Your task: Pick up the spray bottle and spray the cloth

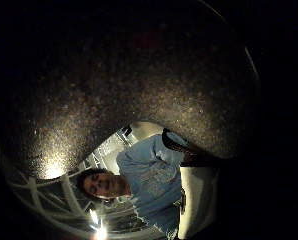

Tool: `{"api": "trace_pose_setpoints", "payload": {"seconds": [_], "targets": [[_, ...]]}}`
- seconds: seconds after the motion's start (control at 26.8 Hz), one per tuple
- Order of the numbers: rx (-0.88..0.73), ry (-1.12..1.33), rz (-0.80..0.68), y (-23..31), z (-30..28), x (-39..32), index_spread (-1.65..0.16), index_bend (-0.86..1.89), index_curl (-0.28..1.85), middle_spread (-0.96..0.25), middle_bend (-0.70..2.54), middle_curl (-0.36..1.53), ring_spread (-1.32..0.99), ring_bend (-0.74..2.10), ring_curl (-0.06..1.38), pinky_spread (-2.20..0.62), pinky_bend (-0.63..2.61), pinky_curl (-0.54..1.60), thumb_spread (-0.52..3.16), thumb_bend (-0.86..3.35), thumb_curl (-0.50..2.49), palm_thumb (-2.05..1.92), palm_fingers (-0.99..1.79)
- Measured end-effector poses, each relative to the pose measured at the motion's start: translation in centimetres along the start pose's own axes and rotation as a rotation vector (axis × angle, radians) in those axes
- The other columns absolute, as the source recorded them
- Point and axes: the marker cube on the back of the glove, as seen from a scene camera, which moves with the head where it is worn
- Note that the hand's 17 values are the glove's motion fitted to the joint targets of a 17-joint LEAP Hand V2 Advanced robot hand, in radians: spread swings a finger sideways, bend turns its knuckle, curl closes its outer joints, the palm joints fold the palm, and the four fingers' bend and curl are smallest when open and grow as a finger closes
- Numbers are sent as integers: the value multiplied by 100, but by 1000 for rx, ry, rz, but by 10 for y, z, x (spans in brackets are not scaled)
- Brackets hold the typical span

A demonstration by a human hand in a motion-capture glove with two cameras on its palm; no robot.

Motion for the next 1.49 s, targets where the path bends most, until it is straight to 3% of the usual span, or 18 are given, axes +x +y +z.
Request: {"api": "trace_pose_setpoints", "payload": {"seconds": [0.71,1.23,1.49], "targets": [[3,-13,-53,1,2,-9,-20,17,50,-8,42,51,-2,56,40,23,19,33,78,-3,61,96,119],[221,-318,-566,2,36,-133,-20,16,51,-9,42,51,-2,56,40,23,19,34,76,-3,63,96,119],[247,-247,-781,-25,92,-171,-20,16,51,-9,42,51,-3,56,40,23,19,34,76,-3,63,96,119]]}}
